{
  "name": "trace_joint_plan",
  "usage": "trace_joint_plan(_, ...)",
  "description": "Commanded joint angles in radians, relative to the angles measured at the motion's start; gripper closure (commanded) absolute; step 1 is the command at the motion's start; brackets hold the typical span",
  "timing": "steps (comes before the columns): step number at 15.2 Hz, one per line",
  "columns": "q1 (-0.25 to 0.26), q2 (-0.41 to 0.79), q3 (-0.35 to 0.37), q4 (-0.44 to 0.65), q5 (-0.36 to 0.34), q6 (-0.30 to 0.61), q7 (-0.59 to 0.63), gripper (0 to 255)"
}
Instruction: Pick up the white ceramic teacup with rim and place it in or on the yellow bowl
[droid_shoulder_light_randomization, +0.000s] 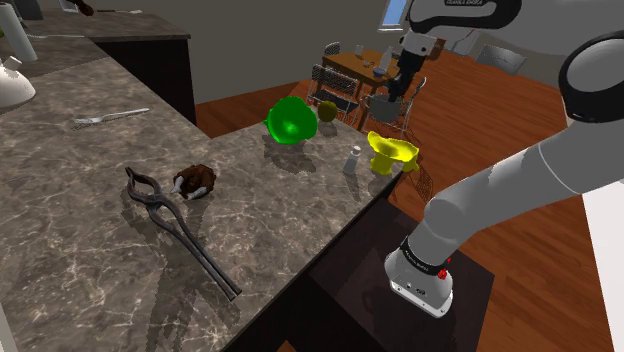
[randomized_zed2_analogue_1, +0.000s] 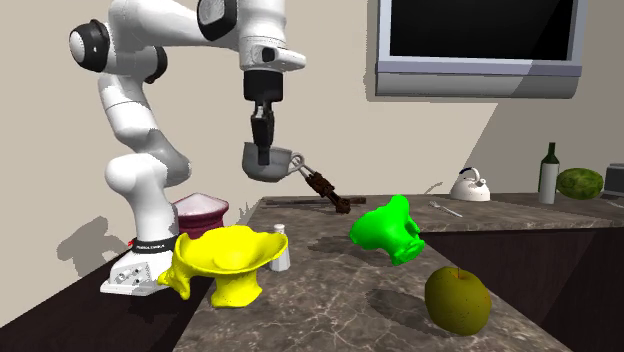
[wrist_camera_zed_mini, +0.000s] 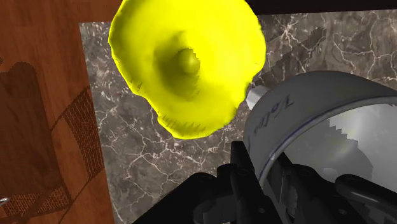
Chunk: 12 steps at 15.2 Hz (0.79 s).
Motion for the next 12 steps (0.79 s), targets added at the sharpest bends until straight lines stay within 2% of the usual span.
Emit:
trace_joint_plan(1, -0.019, -0.018, -0.028, -0.006, -0.019, -0.01, -0.042, 255)
trace_joint_plan(8, -0.087, -0.048, -0.145, 0.003, -0.085, -0.041, -0.204, 255)
trace_joint_plan(12, -0.09, -0.048, -0.152, -0.05, -0.089, 0.013, -0.205, 255)
